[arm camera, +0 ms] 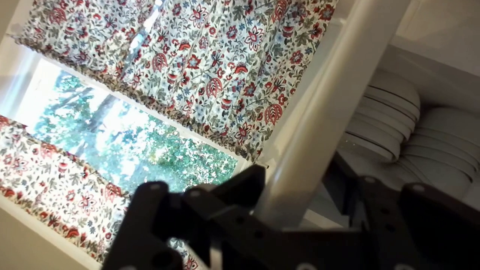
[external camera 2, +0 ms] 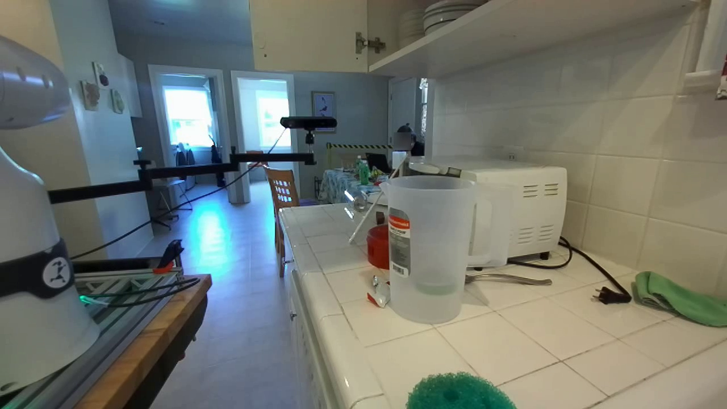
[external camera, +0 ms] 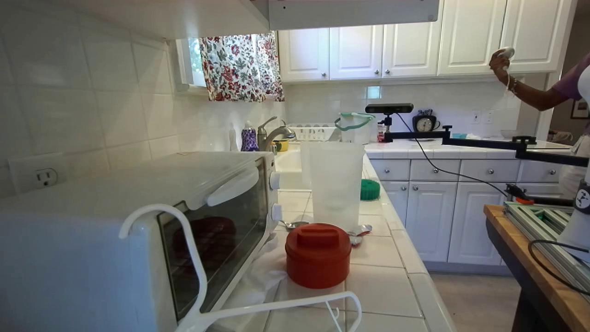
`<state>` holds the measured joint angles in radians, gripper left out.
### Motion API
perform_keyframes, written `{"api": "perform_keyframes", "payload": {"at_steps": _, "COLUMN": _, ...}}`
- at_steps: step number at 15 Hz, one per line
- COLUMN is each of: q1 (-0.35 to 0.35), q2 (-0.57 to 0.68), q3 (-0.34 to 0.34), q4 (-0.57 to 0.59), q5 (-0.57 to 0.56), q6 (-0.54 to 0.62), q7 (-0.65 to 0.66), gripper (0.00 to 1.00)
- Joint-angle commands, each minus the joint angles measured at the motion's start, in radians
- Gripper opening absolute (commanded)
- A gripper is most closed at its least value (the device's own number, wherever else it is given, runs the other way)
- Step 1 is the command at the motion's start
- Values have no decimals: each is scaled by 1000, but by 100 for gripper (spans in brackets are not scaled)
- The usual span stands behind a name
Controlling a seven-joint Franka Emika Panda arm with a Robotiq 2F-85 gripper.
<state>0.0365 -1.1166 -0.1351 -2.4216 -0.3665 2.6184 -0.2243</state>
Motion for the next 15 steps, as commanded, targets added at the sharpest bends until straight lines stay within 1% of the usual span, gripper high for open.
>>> {"api": "perform_keyframes", "payload": {"at_steps": 1, "q1": 22, "q2": 10, "q3": -11, "q4": -6, "q5": 39, "q6": 32, "q7": -57, "gripper": 22}}
{"api": "perform_keyframes", "payload": {"at_steps": 6, "q1": 21, "q2": 19, "q3": 8, "q4": -10, "q5": 57, "q6": 41, "q7": -44, "gripper": 20}}
{"api": "perform_keyframes", "payload": {"at_steps": 15, "q1": 43, "q2": 51, "q3": 85, "q4": -20, "q5": 88, "q6": 66, "q7": -16, "gripper": 16}}
